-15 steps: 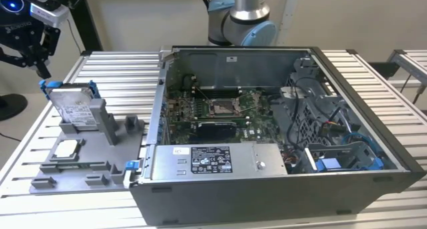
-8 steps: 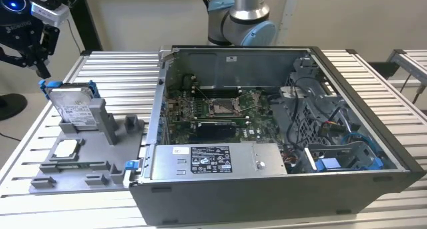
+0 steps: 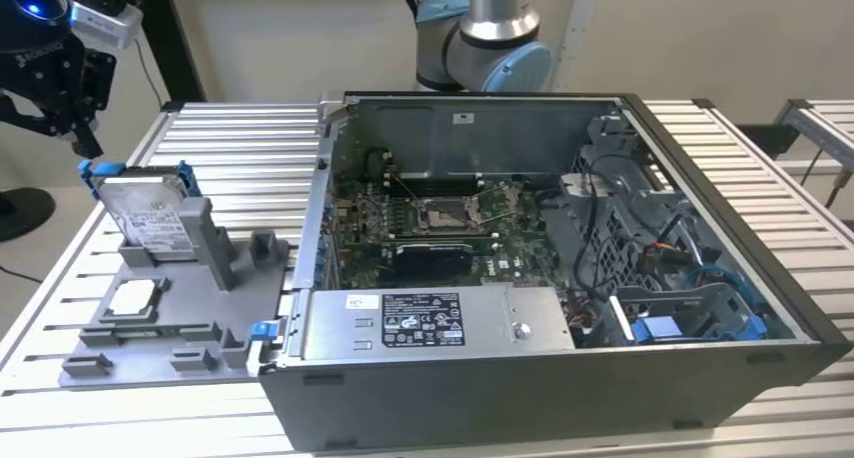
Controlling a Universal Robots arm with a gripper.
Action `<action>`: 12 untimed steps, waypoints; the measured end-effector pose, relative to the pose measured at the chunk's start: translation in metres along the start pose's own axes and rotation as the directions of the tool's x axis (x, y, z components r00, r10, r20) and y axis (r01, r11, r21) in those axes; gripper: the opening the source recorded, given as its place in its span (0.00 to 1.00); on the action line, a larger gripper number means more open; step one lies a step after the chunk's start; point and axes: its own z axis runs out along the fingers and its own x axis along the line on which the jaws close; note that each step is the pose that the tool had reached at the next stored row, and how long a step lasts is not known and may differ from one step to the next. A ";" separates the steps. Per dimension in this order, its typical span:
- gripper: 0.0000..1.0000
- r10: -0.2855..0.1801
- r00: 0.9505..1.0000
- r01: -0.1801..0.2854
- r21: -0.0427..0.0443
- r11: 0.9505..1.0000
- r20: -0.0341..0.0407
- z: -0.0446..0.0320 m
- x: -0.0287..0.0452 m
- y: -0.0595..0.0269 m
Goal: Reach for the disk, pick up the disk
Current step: 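Pick up the disk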
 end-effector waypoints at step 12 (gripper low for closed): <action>0.00 -0.139 0.990 0.139 0.000 0.990 -0.005 0.0006 -0.0020 -0.0040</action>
